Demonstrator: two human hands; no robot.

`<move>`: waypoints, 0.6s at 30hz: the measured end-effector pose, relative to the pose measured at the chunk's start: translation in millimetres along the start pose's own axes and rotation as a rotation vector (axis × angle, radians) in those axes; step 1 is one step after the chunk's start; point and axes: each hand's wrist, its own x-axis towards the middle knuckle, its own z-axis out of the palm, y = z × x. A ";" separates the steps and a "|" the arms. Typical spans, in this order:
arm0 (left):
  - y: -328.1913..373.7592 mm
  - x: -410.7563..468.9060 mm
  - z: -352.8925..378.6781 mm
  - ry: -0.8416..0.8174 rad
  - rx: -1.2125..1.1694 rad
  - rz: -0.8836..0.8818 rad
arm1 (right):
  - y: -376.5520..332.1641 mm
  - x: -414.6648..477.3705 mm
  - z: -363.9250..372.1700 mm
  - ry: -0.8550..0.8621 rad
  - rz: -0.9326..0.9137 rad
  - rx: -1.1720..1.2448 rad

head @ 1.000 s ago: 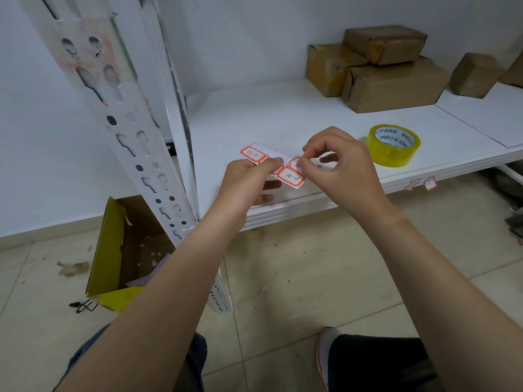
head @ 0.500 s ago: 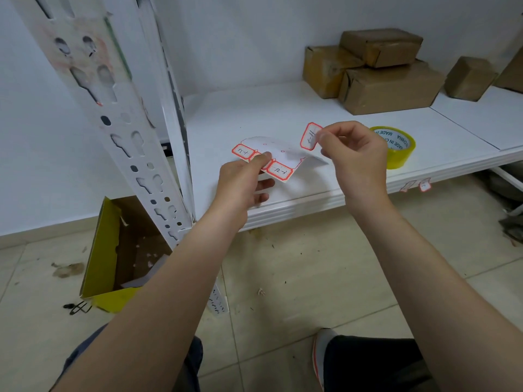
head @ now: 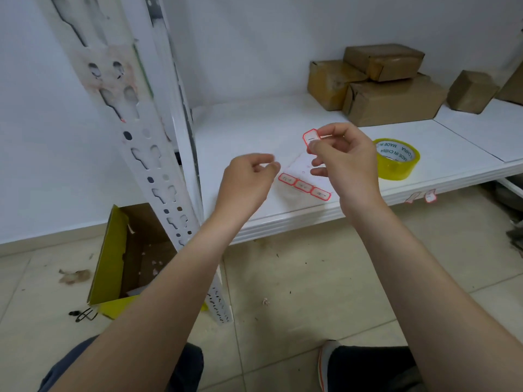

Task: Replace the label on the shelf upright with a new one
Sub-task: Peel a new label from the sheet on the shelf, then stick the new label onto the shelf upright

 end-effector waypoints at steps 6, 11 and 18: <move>44.7 -22.3 -48.0 0.158 -0.013 0.393 | -36.5 -11.7 31.3 -0.082 -0.117 0.063; 69.7 -36.7 -91.0 0.266 -0.092 0.596 | -68.4 -26.0 57.3 -0.144 -0.184 0.226; 76.0 -56.1 -133.7 0.390 -0.085 0.711 | -108.5 -46.3 86.9 -0.221 -0.400 0.413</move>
